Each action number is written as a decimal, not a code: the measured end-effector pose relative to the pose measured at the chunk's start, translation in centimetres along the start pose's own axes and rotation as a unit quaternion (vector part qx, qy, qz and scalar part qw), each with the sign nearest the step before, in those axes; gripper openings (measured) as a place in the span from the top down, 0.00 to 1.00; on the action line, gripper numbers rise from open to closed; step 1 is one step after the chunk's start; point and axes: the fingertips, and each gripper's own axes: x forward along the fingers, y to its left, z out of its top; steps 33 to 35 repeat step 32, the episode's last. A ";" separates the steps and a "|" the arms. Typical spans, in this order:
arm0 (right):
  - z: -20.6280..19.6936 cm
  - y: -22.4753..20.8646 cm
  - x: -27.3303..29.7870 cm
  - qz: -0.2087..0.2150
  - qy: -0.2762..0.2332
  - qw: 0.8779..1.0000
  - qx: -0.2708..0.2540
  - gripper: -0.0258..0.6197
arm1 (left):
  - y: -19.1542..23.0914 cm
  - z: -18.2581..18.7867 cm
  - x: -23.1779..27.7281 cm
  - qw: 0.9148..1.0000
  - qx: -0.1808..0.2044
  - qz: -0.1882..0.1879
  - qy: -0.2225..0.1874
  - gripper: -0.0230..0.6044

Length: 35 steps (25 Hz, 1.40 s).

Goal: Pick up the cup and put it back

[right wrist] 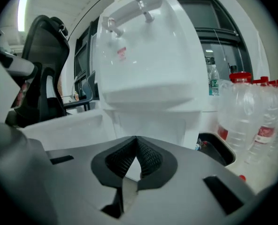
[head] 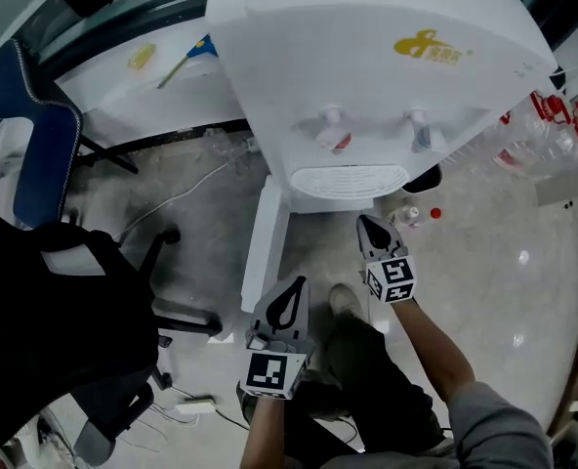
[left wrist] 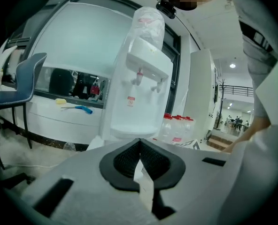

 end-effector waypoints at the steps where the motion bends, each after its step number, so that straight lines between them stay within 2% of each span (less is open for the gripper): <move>1: 1.6 0.7 -1.1 0.005 -0.002 1.000 0.002 0.94 | -0.3 1.5 -0.7 1.000 -0.002 0.002 0.001 0.95; 10: 18.6 5.2 -13.3 0.025 -0.034 0.999 0.027 0.95 | -6.4 15.4 -6.4 1.000 0.015 0.000 0.018 0.95; 16: 30.6 7.4 -22.4 0.029 -0.069 0.996 0.040 0.95 | -11.4 25.5 -10.2 0.999 0.046 -0.020 -0.001 0.95; 22: 40.6 10.0 -29.6 0.042 -0.108 0.993 0.039 0.95 | -15.3 34.2 -13.8 0.998 0.055 -0.027 -0.013 0.95; 28: 47.7 11.6 -35.2 0.059 -0.135 0.988 0.039 0.95 | -19.3 40.5 -16.8 0.995 0.088 -0.040 -0.028 0.95; 32: 51.2 12.8 -39.6 0.064 -0.148 0.986 0.044 0.95 | -22.2 43.8 -19.2 0.993 0.090 -0.050 -0.050 0.95; 35: 51.2 12.8 -39.6 0.064 -0.148 0.986 0.044 0.95 | -22.2 43.8 -19.2 0.993 0.090 -0.050 -0.050 0.95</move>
